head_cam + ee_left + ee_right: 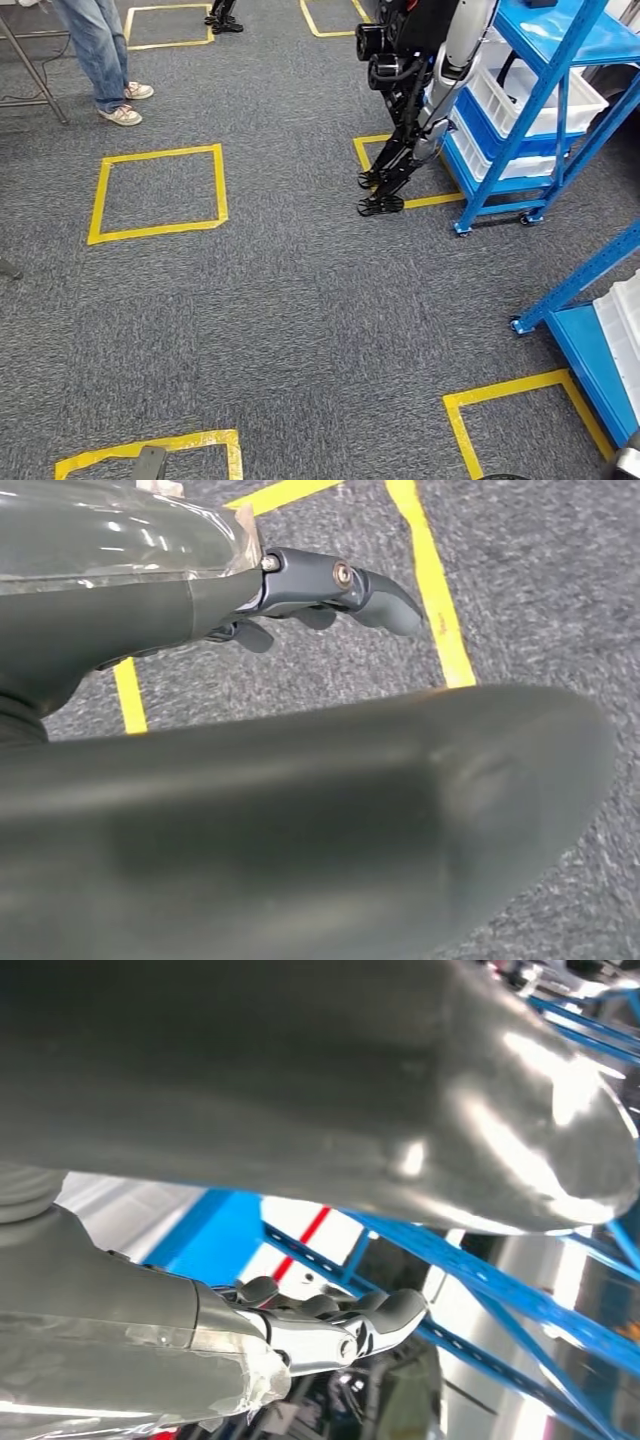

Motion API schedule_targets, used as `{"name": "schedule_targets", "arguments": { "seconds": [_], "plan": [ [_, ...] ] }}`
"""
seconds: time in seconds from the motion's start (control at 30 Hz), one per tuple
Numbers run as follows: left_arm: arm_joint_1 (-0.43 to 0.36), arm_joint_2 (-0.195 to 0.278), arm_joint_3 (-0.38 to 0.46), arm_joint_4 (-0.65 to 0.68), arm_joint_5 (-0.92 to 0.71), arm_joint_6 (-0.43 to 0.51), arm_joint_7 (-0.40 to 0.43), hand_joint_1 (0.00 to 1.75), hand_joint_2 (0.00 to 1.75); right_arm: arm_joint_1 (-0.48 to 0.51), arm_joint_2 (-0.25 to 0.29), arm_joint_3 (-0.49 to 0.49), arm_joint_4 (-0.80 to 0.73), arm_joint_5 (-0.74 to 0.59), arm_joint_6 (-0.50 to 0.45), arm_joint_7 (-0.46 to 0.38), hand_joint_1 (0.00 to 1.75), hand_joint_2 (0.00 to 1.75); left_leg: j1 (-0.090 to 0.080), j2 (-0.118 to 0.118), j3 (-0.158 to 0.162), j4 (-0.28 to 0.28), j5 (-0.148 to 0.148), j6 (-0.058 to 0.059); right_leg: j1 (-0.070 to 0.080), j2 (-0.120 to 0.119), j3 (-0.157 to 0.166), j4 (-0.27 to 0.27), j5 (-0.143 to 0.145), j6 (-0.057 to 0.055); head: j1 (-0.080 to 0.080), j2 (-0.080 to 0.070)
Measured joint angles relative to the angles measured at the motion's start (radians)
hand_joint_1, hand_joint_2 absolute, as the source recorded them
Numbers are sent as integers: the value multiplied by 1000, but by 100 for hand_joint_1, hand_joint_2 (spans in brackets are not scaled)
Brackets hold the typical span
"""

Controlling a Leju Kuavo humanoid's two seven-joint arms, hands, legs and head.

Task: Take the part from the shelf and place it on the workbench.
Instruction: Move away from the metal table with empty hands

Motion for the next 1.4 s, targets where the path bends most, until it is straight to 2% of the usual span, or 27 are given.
{"name": "schedule_targets", "arguments": {
  "seconds": [0.03, 0.1, 0.13, 0.17, 0.2, 0.27, 0.33, 0.37, 0.43, 0.5, 0.57, 0.63, 0.67, 0.7, 0.77, 0.83, 0.9, 0.93, 1.0, 1.07, 1.13, 1.17, 1.2, 1.23, 1.27, 1.33, 1.4],
  "plan": [
    [-1, 0, 0, 0, -3, 0, 0, 0, 0, -16, 0, -19, 25, -12, 23, 8, 0, 0, 2, 8, 3, -4, 1, 4, -1, -20, -17, 38, -22, 6, 1, 0],
    [0, 0, 0, 0, -8, -1, 0, 0, 0, -54, 0, -76, 94, -31, 75, 10, 0, 0, 0, 26, 5, -6, 0, 9, -6, -57, -81, 165, -81, 18, 3, 0],
    [1, 0, 0, 0, -10, -1, 1, 0, 0, -72, 0, -112, 134, -37, 100, 3, 0, 0, -1, 35, 5, -5, -1, 10, -9, -65, -113, 225, -100, 21, 3, 0],
    [2, 1, 0, 0, -12, -1, 1, 0, 0, -88, 0, -151, 175, -40, 122, -3, 0, 0, -2, 43, 6, -5, -3, 10, -12, -68, -132, 255, -101, 24, 3, 0],
    [2, 1, 0, 0, -13, -1, 1, 0, 0, -106, 0, -191, 214, -40, 142, -5, 0, 0, -2, 49, 8, -5, -5, 10, -14, -71, -129, 244, -82, 25, 3, 0],
    [2, 1, 0, 0, -15, -1, 3, 0, 0, -146, -2, -273, 298, -31, 171, -1, 0, 0, -3, 63, 16, -5, -11, 7, -15, -85, -71, 115, -8, 24, 3, 0],
    [1, 1, 1, 0, -17, 0, 6, 0, 0, -194, -11, -361, 400, -11, 187, -2, 0, 0, -4, 74, 24, -6, -18, -1, -5, -108, -15, -2, 33, 16, 2, 0],
    [1, 1, 1, 0, -18, 1, 8, 0, 0, -222, -20, -413, 468, 2, 189, -8, 0, 0, -4, 80, 26, -7, -21, -6, 1, -114, -5, -25, 34, 10, 1, 0],
    [-1, -2, 1, 0, -21, 3, 12, 0, 0, -279, -50, -525, 635, 36, 177, -25, 0, 0, 3, 91, 29, -8, -26, -19, 12, -102, -3, -32, 33, -2, 0, 0],
    [-4, -6, 1, 0, -22, 6, 13, 0, 0, -324, -87, -624, 807, 81, 140, -32, 0, 0, 9, 79, 27, 10, -43, -25, 13, -91, 6, -43, 37, -15, 1, 0],
    [-5, -8, 2, 0, -22, 9, 16, 0, 0, -361, -118, -696, 971, 120, 94, -19, 0, 0, 9, 51, -12, 100, -93, -25, 9, -79, 15, -51, 38, -28, 1, 0],
    [1, -7, 4, 0, -22, 10, 20, 0, 0, -390, -139, -745, 1119, 150, 59, 12, 0, 0, 6, 39, -80, 232, -144, -24, 9, -61, 18, -51, 35, -35, 0, 0],
    [4, -7, 5, 0, -22, 11, 21, 0, 0, -400, -146, -762, 1182, 166, 45, 35, 0, 0, 5, 37, -103, 269, -148, -24, 9, -49, 20, -51, 34, -36, 0, 0],
    [5, -7, 5, 0, -22, 12, 22, 0, 0, -406, -153, -777, 1242, 181, 32, 59, 0, 0, 4, 35, -110, 269, -132, -24, 8, -38, 23, -50, 32, -35, 0, 0],
    [5, -6, 6, 0, -22, 15, 22, 0, 0, -416, -166, -798, 1341, 202, 13, 91, 0, 0, 4, 24, -74, 163, -53, -21, 6, -15, 31, -45, 24, -31, -1, 0],
    [4, -4, 8, 0, -22, 18, 22, 0, 0, -425, -177, -813, 1412, 210, 5, 101, 0, 0, 5, -6, -27, 50, 0, -18, 4, 4, 31, -35, 15, -22, 0, 0],
    [3, -4, 9, 0, -22, 19, 22, 0, 0, -433, -188, -824, 1463, 215, 2, 106, 0, 0, 1, -23, -14, 16, 1, -14, 0, 19, 24, -29, 11, -10, 0, 0],
    [3, -4, 10, 0, -22, 19, 22, 0, 0, -435, -194, -828, 1484, 218, 0, 107, 0, 0, 0, -19, -14, 12, 1, -11, -3, 26, 21, -29, 11, -4, -1, 0],
    [1, -4, 12, 0, -22, 21, 23, 0, 0, -437, -203, -836, 1519, 229, -9, 128, 0, 0, 1, -6, -9, 4, 4, 1, -5, 7, 16, -16, -1, 8, 0, 0],
    [1, -4, 14, 0, -22, 23, 23, 0, 0, -445, -209, -840, 1554, 256, -25, 185, 0, 0, 2, 12, -3, -3, 5, 10, -7, -39, -21, 63, -47, 18, 1, 0],
    [4, -4, 17, 0, -22, 24, 25, 0, 0, -454, -210, -841, 1595, 291, -32, 265, 0, 0, 0, 31, 0, -4, 2, 12, -11, -62, -90, 196, -102, 26, 1, 0],
    [5, -4, 19, 0, -22, 24, 27, 0, 0, -455, -207, -841, 1616, 305, -29, 306, 0, 0, 0, 40, 1, -4, -1, 12, -13, -66, -116, 241, -111, 29, 1, 0],
    [5, -4, 20, 0, -22, 25, 27, 0, 0, -455, -203, -841, 1636, 315, -24, 341, 0, 0, 0, 47, 3, -4, -3, 11, -16, -69, -124, 250, -101, 31, 1, 0],
    [5, -4, 21, 0, -22, 26, 28, 0, 0, -454, -198, -841, 1654, 324, -17, 369, 0, 0, 0, 54, 7, -4, -6, 9, -17, -73, -113, 218, -72, 32, 1, 0],
    [5, -4, 22, 0, -22, 28, 28, 0, 0, -454, -192, -841, 1668, 333, -8, 388, 0, 0, 0, 61, 12, -4, -10, 6, -18, -81, -83, 151, -32, 31, 1, 0],
    [5, -4, 24, 0, -22, 30, 28, 0, 0, -458, -179, -841, 1691, 354, 17, 408, 0, 0, -2, 73, 21, -4, -18, -4, -12, -110, -24, 24, 19, 23, 1, 0],
    [4, -4, 27, 0, -22, 33, 27, 0, 0, -461, -168, -836, 1708, 377, 45, 412, 0, 0, -4, 84, 25, -5, -24, -15, -3, -121, -6, -18, 24, 10, -1, 0]
  ]
}}
